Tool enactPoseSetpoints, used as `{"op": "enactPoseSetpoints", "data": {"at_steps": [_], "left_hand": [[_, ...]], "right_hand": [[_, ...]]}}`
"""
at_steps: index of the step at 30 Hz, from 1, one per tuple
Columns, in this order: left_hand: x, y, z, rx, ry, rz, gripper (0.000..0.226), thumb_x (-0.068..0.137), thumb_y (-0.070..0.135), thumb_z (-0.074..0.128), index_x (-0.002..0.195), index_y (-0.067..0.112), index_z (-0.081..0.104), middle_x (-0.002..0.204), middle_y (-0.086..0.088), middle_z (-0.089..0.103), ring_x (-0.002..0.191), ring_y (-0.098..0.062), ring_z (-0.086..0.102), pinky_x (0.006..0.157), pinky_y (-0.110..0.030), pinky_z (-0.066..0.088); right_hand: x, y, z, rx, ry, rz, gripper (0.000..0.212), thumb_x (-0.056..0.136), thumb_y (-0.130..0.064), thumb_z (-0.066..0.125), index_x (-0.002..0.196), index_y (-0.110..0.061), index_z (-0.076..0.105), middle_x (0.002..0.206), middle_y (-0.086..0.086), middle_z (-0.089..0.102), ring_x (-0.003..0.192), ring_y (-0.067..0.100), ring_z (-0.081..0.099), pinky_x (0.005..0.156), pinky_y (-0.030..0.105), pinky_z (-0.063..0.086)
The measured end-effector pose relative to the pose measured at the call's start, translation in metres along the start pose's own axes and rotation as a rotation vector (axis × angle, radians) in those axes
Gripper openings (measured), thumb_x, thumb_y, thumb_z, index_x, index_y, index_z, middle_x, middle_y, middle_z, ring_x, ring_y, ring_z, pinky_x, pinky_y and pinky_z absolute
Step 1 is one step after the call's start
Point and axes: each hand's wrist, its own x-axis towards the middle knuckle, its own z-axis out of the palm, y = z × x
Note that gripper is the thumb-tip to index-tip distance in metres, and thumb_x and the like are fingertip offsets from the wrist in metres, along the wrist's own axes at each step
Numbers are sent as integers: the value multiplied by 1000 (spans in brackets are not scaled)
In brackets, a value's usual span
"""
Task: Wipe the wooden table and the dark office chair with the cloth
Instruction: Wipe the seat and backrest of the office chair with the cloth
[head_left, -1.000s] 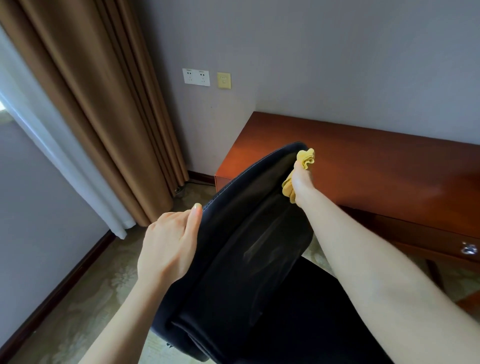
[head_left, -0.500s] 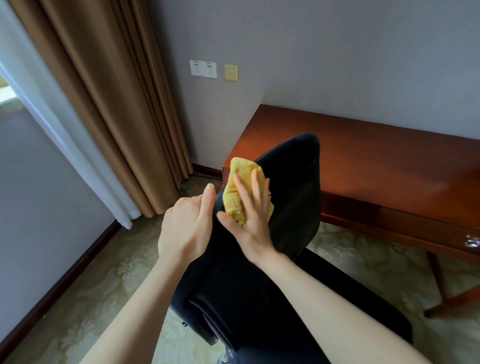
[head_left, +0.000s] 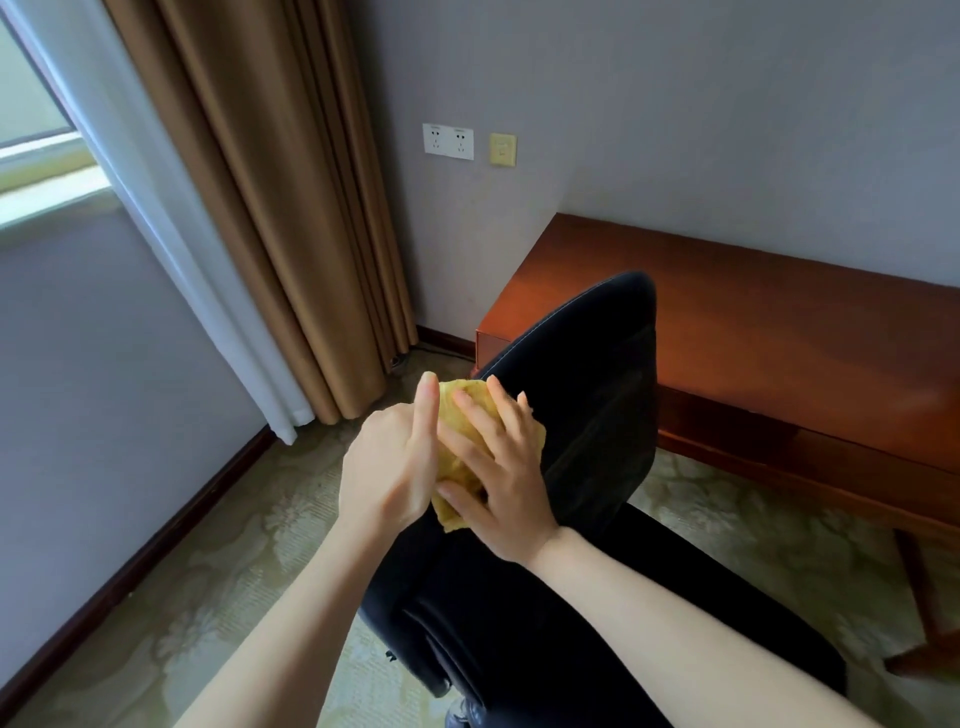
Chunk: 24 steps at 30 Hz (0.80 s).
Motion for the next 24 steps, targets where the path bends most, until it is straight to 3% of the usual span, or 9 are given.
{"op": "enactPoseSetpoints", "data": {"at_steps": [7,13,18,21,24], "left_hand": [[-2,-4,3,159,-8,30,81,66,81,-8,51,17,38,57,2,49,56,-12,47,52,-28,29],[-4,-4,4,203,0,50,74,68,76,-8,57,14,30,56,1,42,54,-15,44,52,-29,28],[-1,-8,7,227,10,90,71,72,75,-5,58,14,30,58,0,43,57,-12,44,53,-25,28],[4,-10,8,180,-23,99,51,71,74,0,56,33,26,56,7,38,54,-7,39,52,-21,27],[10,-10,11,170,-63,107,39,76,71,8,59,41,26,59,11,38,55,-3,38,53,-17,28]], "right_hand": [[26,38,-7,-115,36,-128,46,100,-50,30,130,-21,52,138,7,52,140,27,30,117,48,14],[67,89,-34,-313,105,186,46,99,-37,35,113,-9,69,124,11,62,131,34,43,115,45,16],[91,137,-61,-354,-21,346,49,101,-35,30,126,-7,60,134,9,57,135,29,39,116,45,21],[106,162,-73,-400,-85,407,40,103,-29,34,131,-11,56,138,5,53,139,24,34,117,39,18],[122,180,-84,-506,-129,499,42,103,-35,29,128,-18,58,136,0,55,137,21,34,117,37,14]]}}
